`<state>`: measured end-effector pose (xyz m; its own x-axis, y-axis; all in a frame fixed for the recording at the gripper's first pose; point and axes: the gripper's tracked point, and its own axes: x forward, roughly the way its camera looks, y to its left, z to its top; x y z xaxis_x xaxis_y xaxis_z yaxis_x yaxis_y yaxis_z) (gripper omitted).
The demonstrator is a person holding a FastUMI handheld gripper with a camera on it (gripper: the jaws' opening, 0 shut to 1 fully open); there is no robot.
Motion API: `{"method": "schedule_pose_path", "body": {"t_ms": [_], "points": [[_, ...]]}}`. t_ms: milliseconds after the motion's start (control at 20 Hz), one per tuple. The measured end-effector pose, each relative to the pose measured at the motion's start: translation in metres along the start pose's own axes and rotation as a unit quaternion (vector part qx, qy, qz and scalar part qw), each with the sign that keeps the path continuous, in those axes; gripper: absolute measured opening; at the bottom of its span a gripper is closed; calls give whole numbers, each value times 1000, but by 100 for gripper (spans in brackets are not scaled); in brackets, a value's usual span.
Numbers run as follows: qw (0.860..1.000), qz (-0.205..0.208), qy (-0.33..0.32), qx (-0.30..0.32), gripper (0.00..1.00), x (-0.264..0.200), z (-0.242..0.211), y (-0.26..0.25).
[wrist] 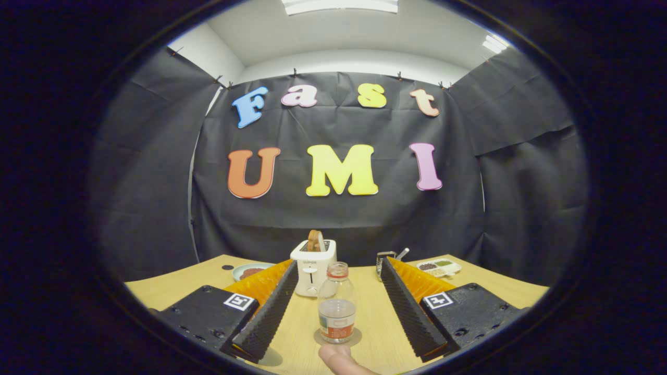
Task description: Take the bottle from table, then pour the juice into the cup, finally place the bottle on the coaster
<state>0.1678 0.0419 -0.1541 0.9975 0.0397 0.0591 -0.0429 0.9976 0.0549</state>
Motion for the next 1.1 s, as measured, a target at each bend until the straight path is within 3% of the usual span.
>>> {"method": "schedule_pose_path", "body": {"t_ms": [200, 400, 750, 1100], "points": [[1000, 9, 17, 2, 100, -36, 32, -2], [1000, -10, 27, -12, 100, -73, 68, -14], [1000, -25, -1, 13, 100, -156, 147, -36], [999, -17, 25, 15, 100, -204, 171, -47]]}}
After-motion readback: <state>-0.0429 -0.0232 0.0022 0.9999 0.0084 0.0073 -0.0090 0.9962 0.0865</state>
